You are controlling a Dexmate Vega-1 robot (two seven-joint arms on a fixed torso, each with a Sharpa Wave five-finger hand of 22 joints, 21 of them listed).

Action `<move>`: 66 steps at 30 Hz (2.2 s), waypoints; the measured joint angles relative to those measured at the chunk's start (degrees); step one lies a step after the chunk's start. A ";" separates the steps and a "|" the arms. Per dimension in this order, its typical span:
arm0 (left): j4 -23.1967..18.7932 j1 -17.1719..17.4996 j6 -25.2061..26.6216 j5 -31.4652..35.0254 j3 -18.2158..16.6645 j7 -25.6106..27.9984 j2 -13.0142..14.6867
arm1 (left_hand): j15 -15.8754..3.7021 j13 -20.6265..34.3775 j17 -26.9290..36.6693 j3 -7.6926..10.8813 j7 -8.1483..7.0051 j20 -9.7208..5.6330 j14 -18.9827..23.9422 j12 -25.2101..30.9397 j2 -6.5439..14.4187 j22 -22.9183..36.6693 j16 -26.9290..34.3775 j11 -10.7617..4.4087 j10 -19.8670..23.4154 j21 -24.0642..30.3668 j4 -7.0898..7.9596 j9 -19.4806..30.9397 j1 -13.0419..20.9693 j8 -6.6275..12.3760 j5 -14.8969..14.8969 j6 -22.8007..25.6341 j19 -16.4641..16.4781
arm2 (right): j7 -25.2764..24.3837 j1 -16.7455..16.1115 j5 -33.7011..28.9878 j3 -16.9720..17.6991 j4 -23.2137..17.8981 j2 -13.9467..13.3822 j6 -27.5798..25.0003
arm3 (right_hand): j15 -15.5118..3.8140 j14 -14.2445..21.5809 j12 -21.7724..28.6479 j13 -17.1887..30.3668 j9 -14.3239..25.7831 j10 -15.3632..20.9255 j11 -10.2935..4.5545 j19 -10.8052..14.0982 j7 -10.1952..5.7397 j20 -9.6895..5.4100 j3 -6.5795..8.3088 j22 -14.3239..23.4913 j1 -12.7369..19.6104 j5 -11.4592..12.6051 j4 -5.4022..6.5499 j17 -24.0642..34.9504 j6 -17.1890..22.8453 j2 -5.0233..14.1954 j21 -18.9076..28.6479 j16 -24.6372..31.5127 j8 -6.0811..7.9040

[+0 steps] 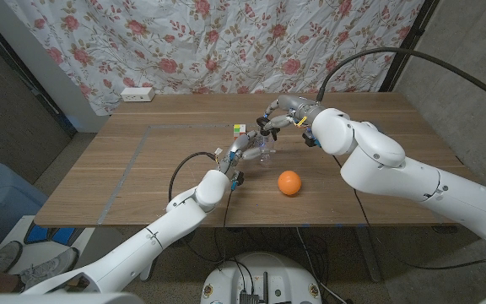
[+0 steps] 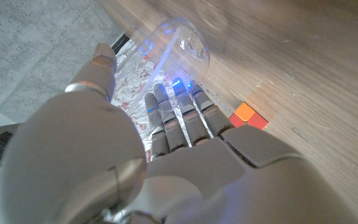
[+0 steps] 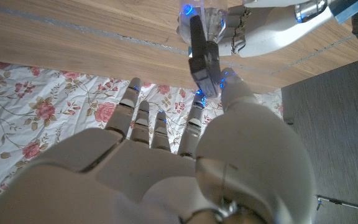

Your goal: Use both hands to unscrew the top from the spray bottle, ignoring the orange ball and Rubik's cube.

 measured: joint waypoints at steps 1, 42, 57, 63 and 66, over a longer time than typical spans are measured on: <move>0.00 0.00 -0.01 -0.01 0.00 -0.01 0.00 | 0.00 0.00 0.00 0.00 0.00 0.00 0.00 -0.01 0.00 0.00 0.00 0.00 0.00 0.00 0.00 0.00 0.00 0.00 0.00 0.00 0.00 | 0.00 -0.14 0.00 0.14 0.04 0.03 0.00 | -0.05 0.05 0.00 0.00 0.00 0.07 -0.07 0.00 -0.42 0.00 0.14 0.00 0.34 0.00 0.14 0.00 0.19 0.34 0.00 0.00 0.00; 1.10 -0.42 -0.62 -0.57 -0.04 -0.53 -0.27 | 0.00 -0.04 -0.01 0.23 -0.18 0.00 0.00 0.05 -0.20 0.00 0.04 -0.11 0.10 0.00 -0.23 0.00 -0.20 -0.13 0.00 0.21 0.00 | -12.65 -7.45 6.93 6.62 2.94 2.11 6.87 | -6.19 2.10 0.88 0.00 -0.54 6.42 -7.63 0.90 -5.07 -2.99 2.90 0.00 13.17 1.32 -0.26 1.86 16.41 0.88 0.00 2.67 6.90; 1.91 -0.83 -1.09 -0.80 0.01 -0.70 -0.57 | 0.21 0.25 0.16 0.22 -0.18 0.00 0.21 -0.05 -0.20 0.00 0.04 0.10 0.32 0.00 -0.22 0.26 -0.20 -0.15 0.00 0.21 0.00 | -15.01 -9.07 8.21 8.37 4.06 2.32 9.70 | -7.30 0.55 0.88 0.00 -0.07 6.20 -9.48 -1.48 -4.96 -2.65 3.38 0.00 16.48 1.33 -0.27 2.38 19.35 1.04 -0.45 2.68 8.65; 2.21 -1.03 -1.37 -0.85 0.03 -0.80 -0.66 | 0.21 0.26 0.12 0.22 -0.18 0.00 0.21 -0.16 -0.20 0.00 0.04 0.10 0.32 0.00 -0.22 0.25 -0.20 0.06 0.00 0.21 0.00 | -15.81 -9.63 8.55 9.15 4.27 2.25 11.07 | -7.61 0.25 0.59 0.00 0.17 6.41 -9.68 -2.09 -4.96 -2.86 3.54 0.00 17.78 1.33 -0.11 2.66 19.96 0.75 -0.46 2.68 9.06; 2.43 -1.18 -1.50 -0.89 0.04 -0.83 -0.74 | 0.21 0.25 0.12 0.22 -0.18 0.00 0.21 -0.16 -0.20 0.00 0.04 0.10 0.31 0.00 -0.22 0.25 -0.20 0.06 0.00 0.21 0.00 | -16.08 -9.88 8.75 9.63 4.38 2.21 11.87 | -7.38 0.02 0.48 0.00 0.17 6.29 -9.80 -2.09 -4.96 -2.86 3.54 0.00 17.78 1.32 -0.11 2.65 19.96 0.75 -0.68 2.67 9.32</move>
